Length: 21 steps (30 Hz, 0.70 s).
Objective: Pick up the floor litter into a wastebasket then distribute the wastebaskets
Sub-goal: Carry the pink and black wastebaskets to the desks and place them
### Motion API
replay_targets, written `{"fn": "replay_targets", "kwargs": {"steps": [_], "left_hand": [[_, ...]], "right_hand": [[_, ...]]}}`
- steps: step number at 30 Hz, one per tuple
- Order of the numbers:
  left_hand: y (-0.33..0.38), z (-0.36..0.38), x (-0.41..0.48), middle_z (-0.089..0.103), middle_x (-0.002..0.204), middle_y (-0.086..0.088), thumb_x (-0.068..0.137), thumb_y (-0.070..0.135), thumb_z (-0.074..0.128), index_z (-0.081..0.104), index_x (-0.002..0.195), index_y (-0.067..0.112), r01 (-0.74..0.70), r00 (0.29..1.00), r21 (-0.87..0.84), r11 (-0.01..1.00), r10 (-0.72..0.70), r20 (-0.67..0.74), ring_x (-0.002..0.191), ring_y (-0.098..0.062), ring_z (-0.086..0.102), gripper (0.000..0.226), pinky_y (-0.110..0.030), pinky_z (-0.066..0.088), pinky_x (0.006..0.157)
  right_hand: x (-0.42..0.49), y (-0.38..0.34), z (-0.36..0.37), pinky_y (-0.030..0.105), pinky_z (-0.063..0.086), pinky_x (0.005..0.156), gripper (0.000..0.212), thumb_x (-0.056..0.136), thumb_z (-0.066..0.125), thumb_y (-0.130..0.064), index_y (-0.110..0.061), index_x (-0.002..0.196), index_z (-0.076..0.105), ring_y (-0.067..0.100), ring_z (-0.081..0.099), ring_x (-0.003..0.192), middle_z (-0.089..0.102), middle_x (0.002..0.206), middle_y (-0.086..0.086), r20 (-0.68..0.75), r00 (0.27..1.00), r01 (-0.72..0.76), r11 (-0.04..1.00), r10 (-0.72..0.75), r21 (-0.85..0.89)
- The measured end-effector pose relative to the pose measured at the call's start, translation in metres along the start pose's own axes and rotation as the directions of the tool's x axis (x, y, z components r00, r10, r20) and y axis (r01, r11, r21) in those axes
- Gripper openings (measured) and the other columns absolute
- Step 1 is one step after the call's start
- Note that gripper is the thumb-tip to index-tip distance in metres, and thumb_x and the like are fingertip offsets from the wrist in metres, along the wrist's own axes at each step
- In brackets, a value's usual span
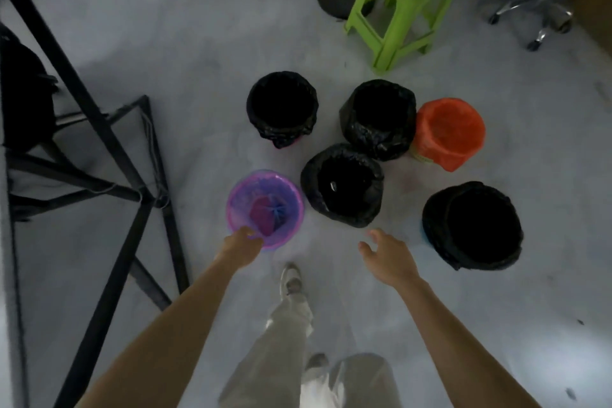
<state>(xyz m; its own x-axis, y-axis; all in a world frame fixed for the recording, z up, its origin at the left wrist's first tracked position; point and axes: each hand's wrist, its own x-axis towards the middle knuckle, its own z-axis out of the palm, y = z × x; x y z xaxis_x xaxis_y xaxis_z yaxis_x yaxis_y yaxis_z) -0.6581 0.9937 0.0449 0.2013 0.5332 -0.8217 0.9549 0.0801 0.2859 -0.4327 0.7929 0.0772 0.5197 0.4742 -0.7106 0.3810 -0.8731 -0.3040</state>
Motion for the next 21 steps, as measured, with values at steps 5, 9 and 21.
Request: {"fn": "replay_targets", "kwargs": {"steps": [5, 9, 21], "left_hand": [[0.025, 0.034, 0.094, 0.057, 0.134, -0.017, 0.095, 0.032, 0.057, 0.051, 0.136, 0.004, 0.238, 0.97, -0.323, 0.916, -0.239, 0.038, 0.123, -0.033, 0.055, 0.05, -0.036, 0.045, 0.099], [0.013, 0.096, 0.178, 0.06, 0.125, -0.019, 0.092, 0.028, 0.065, 0.054, 0.129, -0.002, 0.397, 0.885, -0.609, 0.687, -0.463, 0.055, 0.112, -0.031, 0.059, 0.049, -0.044, 0.045, 0.096], [-0.056, 0.206, 0.314, 0.06, 0.104, -0.007, 0.097, 0.029, 0.053, 0.056, 0.103, 0.013, 0.465, 0.759, -0.885, 0.035, -0.53, 0.378, 0.079, -0.023, 0.065, 0.017, -0.041, 0.049, 0.08]], "right_hand": [[0.119, 0.011, 0.02, 0.035, 0.042, 0.103, 0.053, 0.099, 0.05, -0.046, -0.017, 0.143, 0.046, 0.028, 0.052, 0.13, 0.053, 0.145, 0.006, 0.111, 0.973, -0.222, 0.942, 0.2, 0.251], [0.244, 0.042, 0.068, 0.037, 0.042, 0.099, 0.059, 0.099, 0.046, -0.052, -0.008, 0.138, 0.055, 0.034, 0.054, 0.126, 0.057, 0.141, 0.014, 0.196, 0.928, -0.362, 0.892, 0.317, 0.271], [0.432, 0.109, 0.185, 0.039, 0.059, 0.053, 0.038, 0.1, 0.05, -0.006, -0.01, 0.138, 0.045, 0.031, 0.066, 0.086, 0.062, 0.12, 0.021, 0.389, 0.757, -0.524, 0.131, 0.525, 0.842]]}}
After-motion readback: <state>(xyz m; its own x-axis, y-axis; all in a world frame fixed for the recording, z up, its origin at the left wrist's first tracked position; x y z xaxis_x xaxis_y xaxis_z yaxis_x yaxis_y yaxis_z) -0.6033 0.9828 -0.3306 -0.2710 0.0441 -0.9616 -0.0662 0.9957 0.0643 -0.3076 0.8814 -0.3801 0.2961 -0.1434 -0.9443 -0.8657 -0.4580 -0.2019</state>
